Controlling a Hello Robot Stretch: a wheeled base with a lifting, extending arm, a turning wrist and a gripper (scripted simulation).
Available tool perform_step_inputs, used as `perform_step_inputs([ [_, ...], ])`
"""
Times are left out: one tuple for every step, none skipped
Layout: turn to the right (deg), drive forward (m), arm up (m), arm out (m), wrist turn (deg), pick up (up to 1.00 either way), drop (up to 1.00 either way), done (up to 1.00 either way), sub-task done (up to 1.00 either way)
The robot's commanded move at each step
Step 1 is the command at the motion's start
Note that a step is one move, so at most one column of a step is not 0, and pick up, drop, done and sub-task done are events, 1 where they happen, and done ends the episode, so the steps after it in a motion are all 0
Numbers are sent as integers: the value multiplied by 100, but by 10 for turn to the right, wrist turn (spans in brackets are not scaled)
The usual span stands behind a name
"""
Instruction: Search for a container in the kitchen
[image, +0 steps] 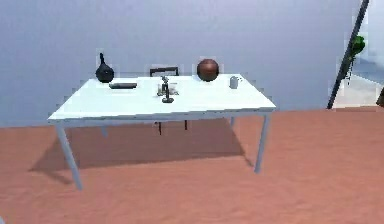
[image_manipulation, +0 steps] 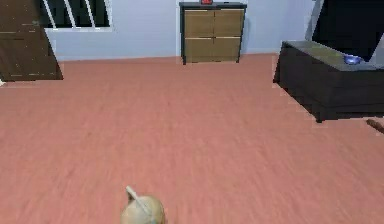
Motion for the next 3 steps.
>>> perform_step_inputs([
  [30, 0, 0, 0, 0, 0, 0, 0, 0],
  [0, 80, 0, 0, 0, 0, 0, 0, 0],
  [450, 0, 0, 0, 0, 0, 0, 0, 0],
])
